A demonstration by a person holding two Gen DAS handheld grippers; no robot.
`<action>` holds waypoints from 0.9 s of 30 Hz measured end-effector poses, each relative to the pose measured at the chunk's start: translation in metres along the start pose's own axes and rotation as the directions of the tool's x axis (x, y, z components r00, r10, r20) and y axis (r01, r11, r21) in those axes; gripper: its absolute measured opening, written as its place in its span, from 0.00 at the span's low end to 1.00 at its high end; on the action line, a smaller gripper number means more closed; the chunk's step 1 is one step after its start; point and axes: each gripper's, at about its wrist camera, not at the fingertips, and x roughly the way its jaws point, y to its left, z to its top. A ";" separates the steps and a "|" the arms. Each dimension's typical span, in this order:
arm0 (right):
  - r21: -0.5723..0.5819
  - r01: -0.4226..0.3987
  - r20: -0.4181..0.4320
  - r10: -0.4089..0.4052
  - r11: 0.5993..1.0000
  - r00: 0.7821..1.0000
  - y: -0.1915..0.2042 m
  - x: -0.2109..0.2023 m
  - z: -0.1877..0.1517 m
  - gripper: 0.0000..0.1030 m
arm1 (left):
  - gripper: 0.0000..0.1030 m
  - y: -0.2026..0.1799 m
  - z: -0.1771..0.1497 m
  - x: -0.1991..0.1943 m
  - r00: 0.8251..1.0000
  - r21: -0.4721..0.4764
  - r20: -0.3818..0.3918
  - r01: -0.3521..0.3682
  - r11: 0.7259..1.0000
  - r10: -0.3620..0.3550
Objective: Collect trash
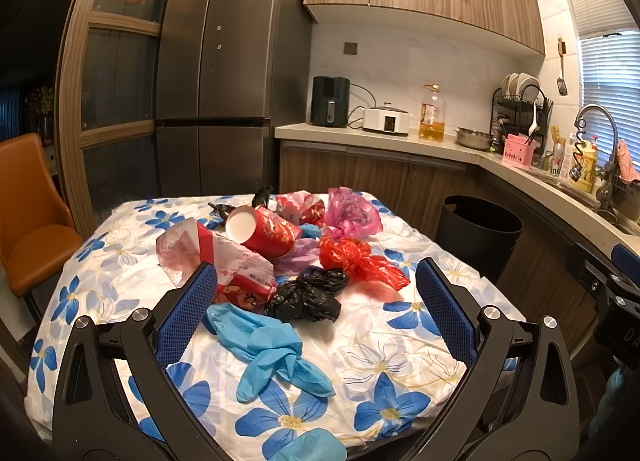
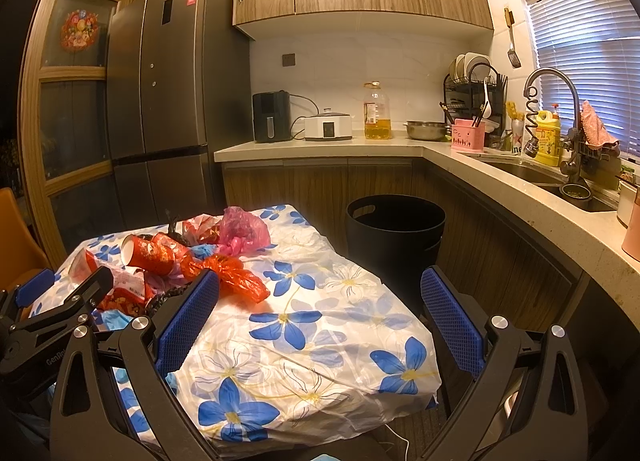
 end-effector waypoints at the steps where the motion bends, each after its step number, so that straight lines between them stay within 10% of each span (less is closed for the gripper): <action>1: 0.002 0.001 0.002 -0.001 1.000 1.000 0.000 0.000 -0.002 0.95 | 0.95 0.000 0.000 0.000 1.000 -0.001 0.001 0.001 1.000 -0.001; 27: 0.005 -0.033 0.000 0.033 0.999 0.999 0.002 0.021 -0.015 0.95 | 0.94 0.019 -0.015 0.003 0.999 -0.035 0.000 -0.039 0.999 0.039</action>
